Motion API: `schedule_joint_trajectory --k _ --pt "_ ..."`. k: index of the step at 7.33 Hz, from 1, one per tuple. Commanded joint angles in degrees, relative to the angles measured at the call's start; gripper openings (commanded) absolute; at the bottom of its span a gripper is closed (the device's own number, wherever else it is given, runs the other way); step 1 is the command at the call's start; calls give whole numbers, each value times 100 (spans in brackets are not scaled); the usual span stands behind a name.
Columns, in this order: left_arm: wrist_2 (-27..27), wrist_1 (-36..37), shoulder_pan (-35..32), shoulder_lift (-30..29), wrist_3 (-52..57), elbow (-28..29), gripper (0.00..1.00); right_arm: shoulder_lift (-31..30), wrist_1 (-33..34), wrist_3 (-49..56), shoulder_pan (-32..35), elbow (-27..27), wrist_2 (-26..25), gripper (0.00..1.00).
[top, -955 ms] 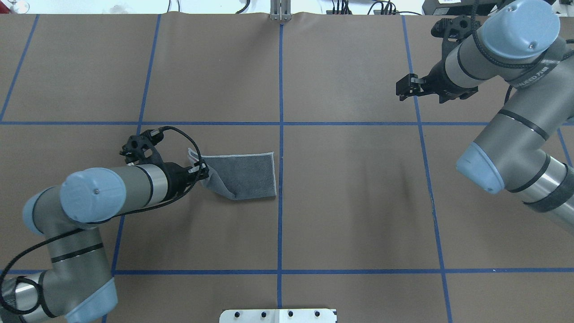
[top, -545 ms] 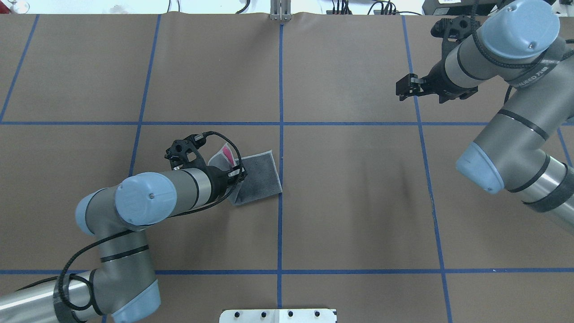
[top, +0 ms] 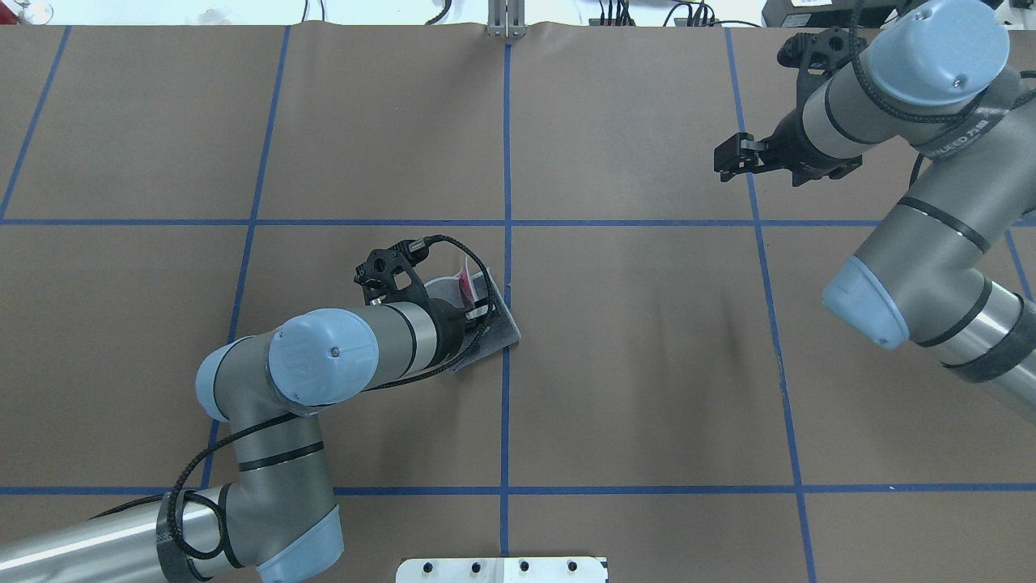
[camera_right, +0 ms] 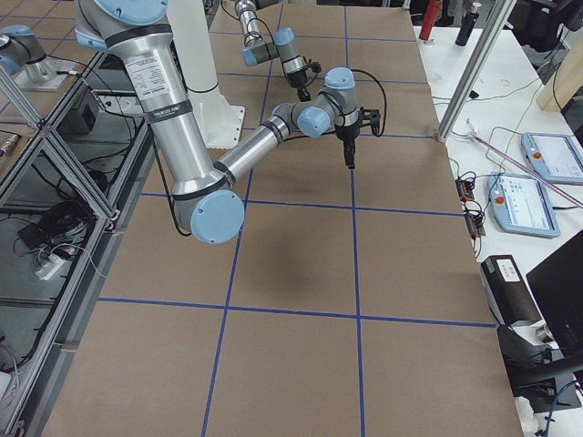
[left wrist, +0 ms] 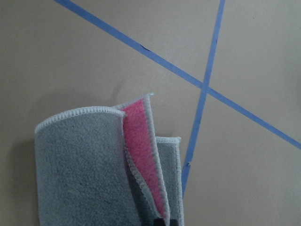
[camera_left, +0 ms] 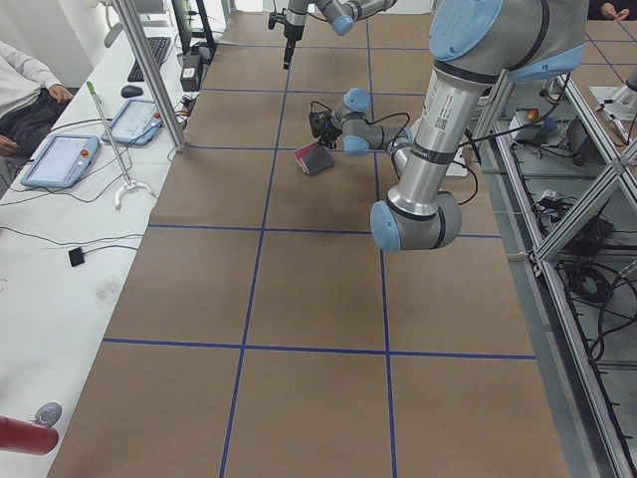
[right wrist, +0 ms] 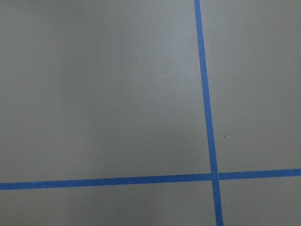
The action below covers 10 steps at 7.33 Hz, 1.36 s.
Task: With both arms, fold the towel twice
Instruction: 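Lift the strip end with the left gripper and fold it over the other end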
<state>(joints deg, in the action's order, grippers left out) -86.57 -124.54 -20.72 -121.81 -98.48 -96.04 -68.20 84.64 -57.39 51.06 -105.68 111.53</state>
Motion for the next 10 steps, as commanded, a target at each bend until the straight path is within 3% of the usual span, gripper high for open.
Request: schedule_joint_trajectory --k 1,2,3,4,7,8,10 --pt "0 9 68 -236 31 181 0 0 0 0 0 3 -9 100" --pt "0 9 69 -412 31 391 1 0 0 0 0 3 -9 100" --pt "0 0 69 -448 92 437 37 0 0 0 0 3 -9 100" --pt "0 87 51 -449 527 454 99 0 0 9 0 12 -9 100" --pt "-235 623 -141 -607 655 341 100 17 35 44 87 38 26 100" --pt "-812 998 -490 -590 811 236 100 9 61 122 262 56 148 100" --pt "-1159 1797 -861 -180 2361 -403 100 -288 263 1234 805 56 666 100"
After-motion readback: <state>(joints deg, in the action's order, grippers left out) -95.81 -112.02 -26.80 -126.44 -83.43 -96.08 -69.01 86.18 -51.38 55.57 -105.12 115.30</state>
